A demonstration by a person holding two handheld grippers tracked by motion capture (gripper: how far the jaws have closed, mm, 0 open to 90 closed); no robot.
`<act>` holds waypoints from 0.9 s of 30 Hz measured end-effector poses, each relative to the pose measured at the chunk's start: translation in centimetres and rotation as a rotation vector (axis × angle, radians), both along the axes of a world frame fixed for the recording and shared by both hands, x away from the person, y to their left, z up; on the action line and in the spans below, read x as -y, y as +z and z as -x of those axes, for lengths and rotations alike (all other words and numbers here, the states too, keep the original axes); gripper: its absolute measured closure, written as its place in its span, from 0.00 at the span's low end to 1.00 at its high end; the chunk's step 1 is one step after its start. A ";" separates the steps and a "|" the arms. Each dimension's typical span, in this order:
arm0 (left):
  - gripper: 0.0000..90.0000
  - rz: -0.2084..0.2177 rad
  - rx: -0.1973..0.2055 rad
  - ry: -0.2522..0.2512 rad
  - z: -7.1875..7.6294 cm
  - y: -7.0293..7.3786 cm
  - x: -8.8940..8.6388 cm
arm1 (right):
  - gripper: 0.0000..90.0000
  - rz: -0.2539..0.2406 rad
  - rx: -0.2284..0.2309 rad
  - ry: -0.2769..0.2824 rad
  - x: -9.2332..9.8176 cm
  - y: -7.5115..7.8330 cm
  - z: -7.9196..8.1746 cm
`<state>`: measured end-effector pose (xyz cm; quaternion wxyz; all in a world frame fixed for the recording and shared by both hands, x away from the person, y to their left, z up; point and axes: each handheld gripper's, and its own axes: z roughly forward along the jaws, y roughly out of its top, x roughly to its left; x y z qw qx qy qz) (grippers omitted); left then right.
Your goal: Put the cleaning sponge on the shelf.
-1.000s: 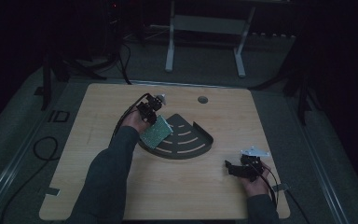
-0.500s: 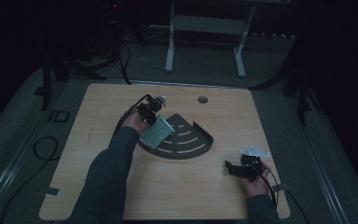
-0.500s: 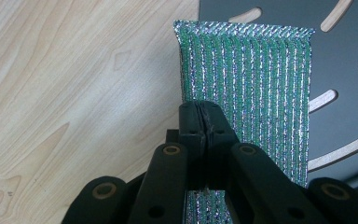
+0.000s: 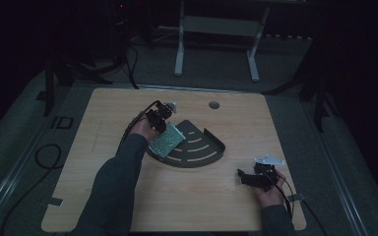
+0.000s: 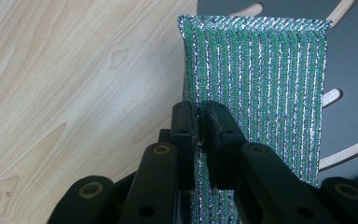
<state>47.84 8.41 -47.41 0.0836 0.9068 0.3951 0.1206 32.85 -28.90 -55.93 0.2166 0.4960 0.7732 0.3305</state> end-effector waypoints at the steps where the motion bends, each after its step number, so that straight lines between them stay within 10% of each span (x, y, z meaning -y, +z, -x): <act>1: 0.91 -0.002 0.000 0.001 0.0 0.0 0.0 | 0.18 0.000 0.000 0.000 0.0 0.0 0.0; 27: 0.77 0.011 0.016 0.016 0.0 0.2 -0.8 | 0.18 0.000 0.000 0.001 0.0 0.0 0.0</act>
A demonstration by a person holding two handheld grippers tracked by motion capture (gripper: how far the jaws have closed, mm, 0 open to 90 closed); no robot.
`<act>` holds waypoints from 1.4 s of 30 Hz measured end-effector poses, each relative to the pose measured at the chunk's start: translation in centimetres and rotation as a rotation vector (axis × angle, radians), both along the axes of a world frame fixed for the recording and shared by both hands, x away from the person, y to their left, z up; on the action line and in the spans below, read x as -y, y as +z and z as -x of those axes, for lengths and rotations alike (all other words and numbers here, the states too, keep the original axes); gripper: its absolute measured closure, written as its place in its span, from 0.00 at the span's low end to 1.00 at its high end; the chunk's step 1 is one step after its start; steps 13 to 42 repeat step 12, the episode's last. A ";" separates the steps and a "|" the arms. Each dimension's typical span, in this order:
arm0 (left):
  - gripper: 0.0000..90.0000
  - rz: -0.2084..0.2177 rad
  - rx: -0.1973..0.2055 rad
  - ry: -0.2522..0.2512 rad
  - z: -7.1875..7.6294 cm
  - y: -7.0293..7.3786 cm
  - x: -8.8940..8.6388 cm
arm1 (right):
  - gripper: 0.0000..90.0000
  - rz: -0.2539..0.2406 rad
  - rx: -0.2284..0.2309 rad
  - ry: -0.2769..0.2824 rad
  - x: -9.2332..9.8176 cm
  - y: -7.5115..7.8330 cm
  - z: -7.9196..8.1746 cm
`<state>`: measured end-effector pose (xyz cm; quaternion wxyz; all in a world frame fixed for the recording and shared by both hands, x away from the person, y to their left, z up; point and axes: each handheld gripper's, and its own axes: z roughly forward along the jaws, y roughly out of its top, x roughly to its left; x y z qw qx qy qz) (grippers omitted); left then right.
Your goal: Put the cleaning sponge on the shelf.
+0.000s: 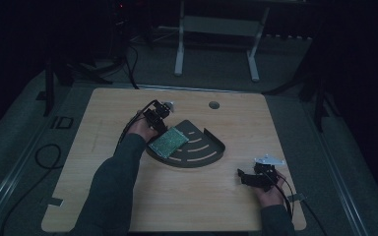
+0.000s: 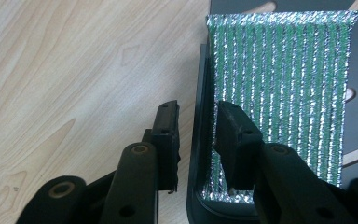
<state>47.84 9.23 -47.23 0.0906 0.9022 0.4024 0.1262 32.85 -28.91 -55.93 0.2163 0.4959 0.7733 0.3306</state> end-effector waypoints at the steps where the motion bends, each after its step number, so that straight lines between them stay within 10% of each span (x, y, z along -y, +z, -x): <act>1: 0.76 0.005 0.000 -0.002 0.0 0.1 -0.1 | 0.18 0.000 0.000 0.000 0.0 0.0 0.0; 12: 0.70 0.121 0.082 0.020 2.1 1.9 -2.7 | 0.18 0.000 0.000 0.000 0.0 0.0 0.0; 42: 0.70 0.121 0.082 0.020 2.1 1.9 -2.7 | 0.18 0.000 0.000 0.000 0.0 0.0 0.0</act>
